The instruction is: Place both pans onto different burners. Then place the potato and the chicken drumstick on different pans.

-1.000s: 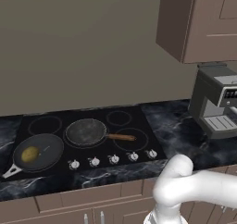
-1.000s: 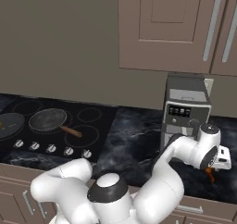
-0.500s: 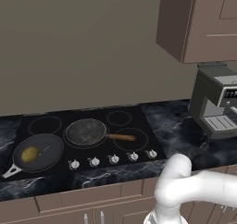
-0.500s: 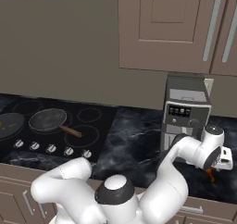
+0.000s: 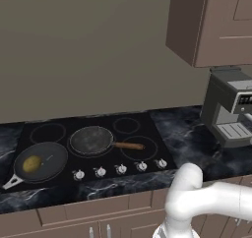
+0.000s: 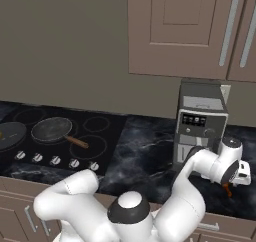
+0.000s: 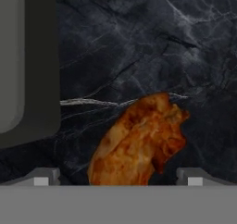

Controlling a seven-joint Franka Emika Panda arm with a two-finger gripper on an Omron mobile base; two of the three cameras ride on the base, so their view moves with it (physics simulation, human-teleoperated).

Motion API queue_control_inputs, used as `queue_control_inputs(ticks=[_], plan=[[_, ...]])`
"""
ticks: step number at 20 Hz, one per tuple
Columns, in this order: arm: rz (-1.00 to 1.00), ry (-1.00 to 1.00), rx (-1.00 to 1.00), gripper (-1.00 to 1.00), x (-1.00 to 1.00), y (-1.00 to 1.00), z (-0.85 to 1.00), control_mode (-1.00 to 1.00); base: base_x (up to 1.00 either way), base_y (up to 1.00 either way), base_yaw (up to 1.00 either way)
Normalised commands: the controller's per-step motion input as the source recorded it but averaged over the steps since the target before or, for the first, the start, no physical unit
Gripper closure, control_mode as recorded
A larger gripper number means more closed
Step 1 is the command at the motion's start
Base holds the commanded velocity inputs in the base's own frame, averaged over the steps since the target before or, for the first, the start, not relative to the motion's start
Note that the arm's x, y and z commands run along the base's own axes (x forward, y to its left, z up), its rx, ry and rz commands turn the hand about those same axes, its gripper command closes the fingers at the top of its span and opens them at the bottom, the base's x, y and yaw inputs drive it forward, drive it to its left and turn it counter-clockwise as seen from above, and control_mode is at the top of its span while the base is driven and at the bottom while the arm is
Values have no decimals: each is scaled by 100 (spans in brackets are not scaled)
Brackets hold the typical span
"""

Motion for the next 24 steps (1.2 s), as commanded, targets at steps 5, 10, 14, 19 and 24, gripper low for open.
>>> queue_control_inputs(ticks=[5,10,14,19,24], plan=[[0,0,3,-100,0,-10,-21,-100,0,0,0],[0,1,1,100,0,-2,-13,-100,0,0,0],[0,1,0,100,0,-1,-1,-100,0,0,0],[0,0,0,100,0,0,-7,-100,0,0,0],[0,0,0,100,-3,0,-1,-100,0,0,0]])
